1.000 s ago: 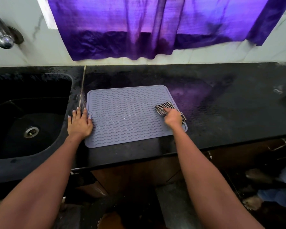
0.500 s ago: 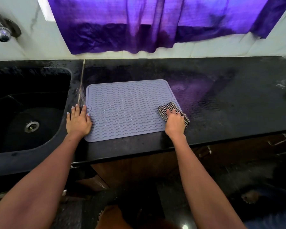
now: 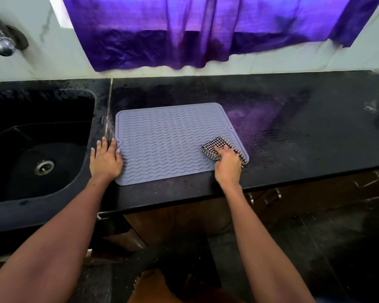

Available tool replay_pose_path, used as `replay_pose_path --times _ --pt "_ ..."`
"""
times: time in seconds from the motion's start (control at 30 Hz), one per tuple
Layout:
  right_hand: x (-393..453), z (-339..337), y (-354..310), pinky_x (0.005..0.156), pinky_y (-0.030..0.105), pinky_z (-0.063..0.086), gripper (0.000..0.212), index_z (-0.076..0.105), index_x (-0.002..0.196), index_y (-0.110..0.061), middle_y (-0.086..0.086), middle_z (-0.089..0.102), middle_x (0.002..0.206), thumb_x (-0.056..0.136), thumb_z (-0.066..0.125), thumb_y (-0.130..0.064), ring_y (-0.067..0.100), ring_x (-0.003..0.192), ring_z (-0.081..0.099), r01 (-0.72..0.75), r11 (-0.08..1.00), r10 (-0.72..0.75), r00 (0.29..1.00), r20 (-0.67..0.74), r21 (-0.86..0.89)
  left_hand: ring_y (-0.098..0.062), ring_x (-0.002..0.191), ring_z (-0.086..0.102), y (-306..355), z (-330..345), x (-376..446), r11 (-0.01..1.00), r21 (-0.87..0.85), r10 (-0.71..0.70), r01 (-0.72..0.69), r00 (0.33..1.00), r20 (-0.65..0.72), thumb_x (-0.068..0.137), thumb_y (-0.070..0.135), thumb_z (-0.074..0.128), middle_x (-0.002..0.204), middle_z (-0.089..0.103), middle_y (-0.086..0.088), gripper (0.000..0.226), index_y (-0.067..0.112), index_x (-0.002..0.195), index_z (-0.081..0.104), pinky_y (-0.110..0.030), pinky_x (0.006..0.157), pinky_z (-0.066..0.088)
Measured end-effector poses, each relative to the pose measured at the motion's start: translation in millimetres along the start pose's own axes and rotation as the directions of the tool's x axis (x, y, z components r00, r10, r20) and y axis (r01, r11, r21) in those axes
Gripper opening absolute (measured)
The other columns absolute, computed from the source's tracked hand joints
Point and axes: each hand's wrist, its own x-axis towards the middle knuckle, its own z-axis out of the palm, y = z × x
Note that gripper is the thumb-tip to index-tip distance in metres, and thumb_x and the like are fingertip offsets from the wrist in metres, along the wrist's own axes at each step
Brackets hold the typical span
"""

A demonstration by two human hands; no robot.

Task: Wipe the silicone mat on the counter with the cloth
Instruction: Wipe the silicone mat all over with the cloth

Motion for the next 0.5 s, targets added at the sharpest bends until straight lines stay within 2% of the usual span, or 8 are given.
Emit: replay_pose_path --times 0.07,0.13,0.2,0.27,0.33,0.4,0.43,0.5 --pt "-7 8 5 0.117 0.04 0.018 0.057 0.048 0.137 -0.018 0.011 0.043 0.145 0.083 0.058 -0.002 0.028 0.136 0.036 0.072 0.988 -0.069 0.997 0.03 -0.136 -0.03 0.147 0.009 -1 1 0 1.0 0.004 -0.001 0.001 1.0 -0.003 0.101 0.028 0.027 0.158 0.014 -0.016 0.051 0.011 0.148 0.025 -0.044 0.12 0.004" --pt "-7 9 10 0.118 0.04 0.014 0.057 0.046 0.138 -0.019 0.01 0.04 0.148 0.084 0.058 -0.004 0.027 0.139 0.032 0.089 0.983 -0.082 0.995 0.051 -0.159 -0.03 0.147 0.01 -1 2 1 1.0 0.011 0.002 -0.002 1.0 -0.012 0.101 0.028 0.027 0.158 0.015 -0.016 0.051 0.011 0.148 0.026 -0.044 0.119 0.004" --pt "-5 5 8 0.116 0.038 0.02 0.053 0.052 0.135 -0.022 0.01 0.045 0.144 0.084 0.058 -0.005 0.027 0.134 0.039 0.07 0.987 -0.063 0.997 0.048 -0.144 -0.03 0.147 0.01 -1 3 0 1.0 0.013 0.003 -0.002 1.0 -0.016 0.101 0.028 0.027 0.157 0.015 -0.017 0.051 0.011 0.148 0.026 -0.044 0.12 0.004" --pt "1 -3 1 0.106 0.036 0.034 0.045 0.06 0.126 -0.025 0.01 0.056 0.133 0.085 0.056 -0.007 0.029 0.121 0.051 -0.003 0.997 0.006 0.999 0.041 -0.079 -0.03 0.147 0.009 -1 2 0 1.0 0.013 0.0 0.001 1.0 -0.014 0.101 0.028 0.026 0.158 0.015 -0.016 0.051 0.011 0.148 0.025 -0.043 0.12 0.003" --pt "10 -17 -10 0.093 0.033 0.044 0.038 0.066 0.116 -0.027 0.012 0.065 0.117 0.086 0.052 -0.008 0.031 0.109 0.058 -0.168 0.984 0.165 0.985 0.05 0.061 -0.029 0.147 0.008 -1 2 -1 1.0 0.014 -0.002 0.002 1.0 -0.001 0.101 0.029 0.025 0.158 0.014 -0.016 0.051 0.011 0.149 0.024 -0.043 0.12 0.003" --pt "16 -26 -22 0.083 0.031 0.047 0.038 0.068 0.113 -0.026 0.013 0.067 0.111 0.087 0.048 -0.007 0.032 0.104 0.06 -0.296 0.934 0.294 0.955 0.04 0.2 -0.028 0.147 0.008 0 1 -1 1.0 0.013 0.0 0.0 1.0 0.002 0.101 0.029 0.025 0.158 0.013 -0.015 0.051 0.012 0.149 0.023 -0.043 0.12 0.003" --pt "15 -28 -29 0.079 0.03 0.046 0.039 0.067 0.114 -0.025 0.012 0.068 0.109 0.086 0.048 -0.005 0.032 0.102 0.061 -0.295 0.929 0.302 0.953 0.003 0.226 -0.028 0.147 0.008 0 0 -1 1.0 0.011 -0.001 0.001 1.0 0.0 0.101 0.029 0.025 0.158 0.014 -0.015 0.051 0.012 0.149 0.023 -0.043 0.12 0.002" --pt "1 -25 -48 0.079 0.03 0.047 0.043 0.066 0.117 -0.026 0.01 0.07 0.105 0.085 0.052 -0.002 0.029 0.098 0.063 -0.207 0.956 0.224 0.973 -0.063 0.21 -0.028 0.147 0.008 0 0 -2 1.0 0.009 -0.003 0.003 1.0 -0.005 0.101 0.029 0.025 0.158 0.014 -0.015 0.051 0.012 0.149 0.023 -0.042 0.12 0.002"
